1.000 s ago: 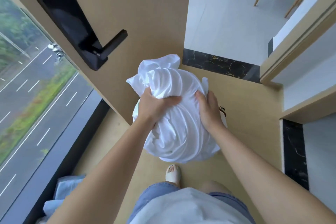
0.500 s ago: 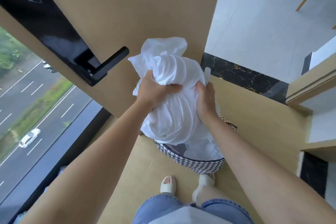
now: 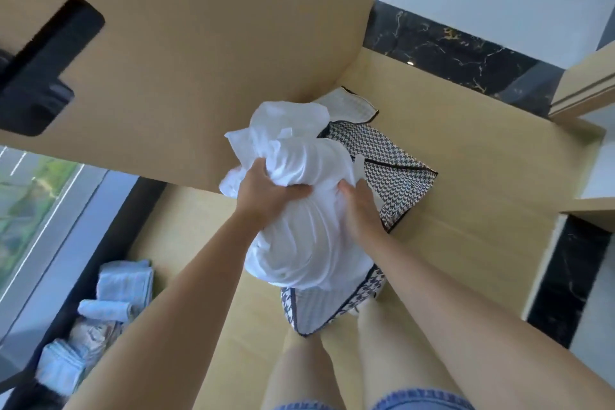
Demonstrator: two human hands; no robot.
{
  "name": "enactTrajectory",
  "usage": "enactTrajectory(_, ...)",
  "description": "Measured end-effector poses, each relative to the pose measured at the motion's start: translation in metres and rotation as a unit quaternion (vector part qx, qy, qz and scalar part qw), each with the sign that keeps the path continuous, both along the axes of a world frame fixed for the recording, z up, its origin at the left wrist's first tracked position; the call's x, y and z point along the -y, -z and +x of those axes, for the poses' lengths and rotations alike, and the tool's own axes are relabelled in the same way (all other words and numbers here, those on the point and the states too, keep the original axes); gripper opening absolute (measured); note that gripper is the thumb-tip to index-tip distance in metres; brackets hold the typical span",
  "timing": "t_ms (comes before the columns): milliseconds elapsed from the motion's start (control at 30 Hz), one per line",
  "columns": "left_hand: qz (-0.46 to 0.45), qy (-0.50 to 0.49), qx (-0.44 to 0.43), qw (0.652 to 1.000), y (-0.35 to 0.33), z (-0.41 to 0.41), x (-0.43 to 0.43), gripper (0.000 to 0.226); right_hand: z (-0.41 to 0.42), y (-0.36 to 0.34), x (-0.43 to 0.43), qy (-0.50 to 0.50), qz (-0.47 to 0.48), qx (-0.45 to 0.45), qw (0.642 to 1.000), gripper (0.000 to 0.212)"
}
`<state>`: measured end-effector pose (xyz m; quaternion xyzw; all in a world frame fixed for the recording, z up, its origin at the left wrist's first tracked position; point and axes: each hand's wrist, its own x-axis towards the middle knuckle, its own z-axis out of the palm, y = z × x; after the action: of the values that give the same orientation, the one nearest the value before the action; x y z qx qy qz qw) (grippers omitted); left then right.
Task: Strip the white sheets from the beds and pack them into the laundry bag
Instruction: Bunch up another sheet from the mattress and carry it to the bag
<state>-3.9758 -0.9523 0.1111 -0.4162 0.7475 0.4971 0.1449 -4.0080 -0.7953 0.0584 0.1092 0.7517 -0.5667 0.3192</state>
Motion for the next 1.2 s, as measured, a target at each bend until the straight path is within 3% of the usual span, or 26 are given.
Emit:
enactTrajectory(133,0.005,-0.063,0.014,0.998,0.041,0.027,-0.003,0.083,0.002,0.036,-0.025,-0.087,-0.029,0.038,0.995,0.077)
enactTrajectory(233,-0.010,-0.065,0.036,0.997,0.057,0.037,0.001,0.085,0.009,0.059,-0.038,-0.093,0.013,0.050,0.994,0.062)
enactTrajectory(367,-0.060,0.006,0.071,0.996,0.073,0.038,0.000,0.076,0.021,0.086,-0.054,-0.086,0.211,-0.080,0.970,0.045)
enactTrajectory(500,-0.090,0.051,0.084,0.991,0.093,0.037,-0.006,0.056,0.037,0.110,-0.062,-0.162,0.345,0.005,0.925,0.058)
enactTrajectory(667,-0.113,0.086,0.095,0.985,0.114,0.038,-0.008,0.057,0.043,0.120,-0.051,-0.240,0.236,0.132,0.932,0.057)
enactTrajectory(700,-0.115,0.092,0.097,0.984,0.116,0.038,-0.009,0.057,0.045,0.124,-0.050,-0.258,0.228,0.136,0.929,0.053)
enactTrajectory(767,-0.114,0.101,0.097,0.984,0.119,0.038,-0.009,0.057,0.046,0.126,-0.050,-0.306,0.242,0.145,0.909,0.019)
enactTrajectory(800,-0.111,0.106,0.097,0.983,0.119,0.037,-0.009,0.057,0.046,0.126,-0.051,-0.306,0.255,0.150,0.905,0.021)
enactTrajectory(867,-0.106,0.122,0.095,0.982,0.122,0.036,-0.011,0.057,0.043,0.126,-0.052,-0.257,0.269,0.123,0.920,0.036)
enactTrajectory(1067,-0.085,0.209,0.095,0.970,0.131,0.025,-0.046,0.058,0.045,0.106,-0.061,-0.007,0.226,-0.005,0.974,0.036)
enactTrajectory(1200,-0.094,0.315,0.100,0.939,0.137,0.011,-0.082,0.059,0.040,0.089,-0.091,0.150,0.199,-0.033,0.968,0.015)
